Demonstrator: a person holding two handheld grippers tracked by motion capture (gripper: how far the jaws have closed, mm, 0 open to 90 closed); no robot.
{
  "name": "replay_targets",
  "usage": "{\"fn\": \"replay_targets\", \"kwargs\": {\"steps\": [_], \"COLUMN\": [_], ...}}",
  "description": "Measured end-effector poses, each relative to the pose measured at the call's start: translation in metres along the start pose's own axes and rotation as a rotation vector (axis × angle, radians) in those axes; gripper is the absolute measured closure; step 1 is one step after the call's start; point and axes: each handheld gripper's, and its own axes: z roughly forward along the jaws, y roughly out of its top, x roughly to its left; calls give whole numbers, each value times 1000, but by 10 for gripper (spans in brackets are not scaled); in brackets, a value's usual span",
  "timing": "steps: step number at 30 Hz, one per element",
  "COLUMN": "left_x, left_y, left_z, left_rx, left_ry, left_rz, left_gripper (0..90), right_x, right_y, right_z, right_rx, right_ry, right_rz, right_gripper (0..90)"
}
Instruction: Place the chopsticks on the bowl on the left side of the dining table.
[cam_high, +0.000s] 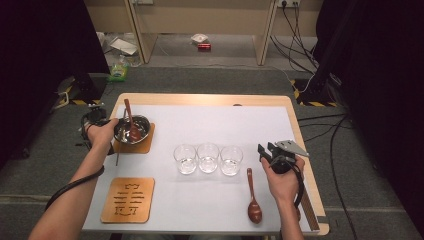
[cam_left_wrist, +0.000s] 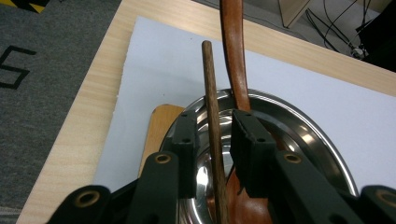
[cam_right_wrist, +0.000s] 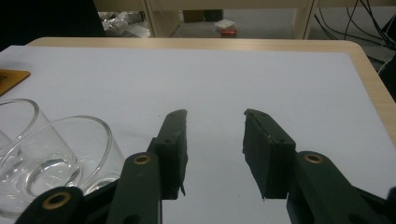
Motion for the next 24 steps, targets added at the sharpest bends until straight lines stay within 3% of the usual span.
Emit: {"fn": "replay_targets", "kwargs": {"steps": [10,24], "left_x": [2,3], "left_y": [-1,-9], "left_z": [-14,-41], "left_rx": [-5,-19], "left_ry": [-19,-67], "left_rz": [12,67], "left_gripper": [671,672], "right_x": [-2,-1], "right_y": [0,-1], "right_z": [-1,-1], "right_rx": [-5,-4], "right_ry": [-3,-2], "right_rz": [1,6], "right_gripper": [601,598]}}
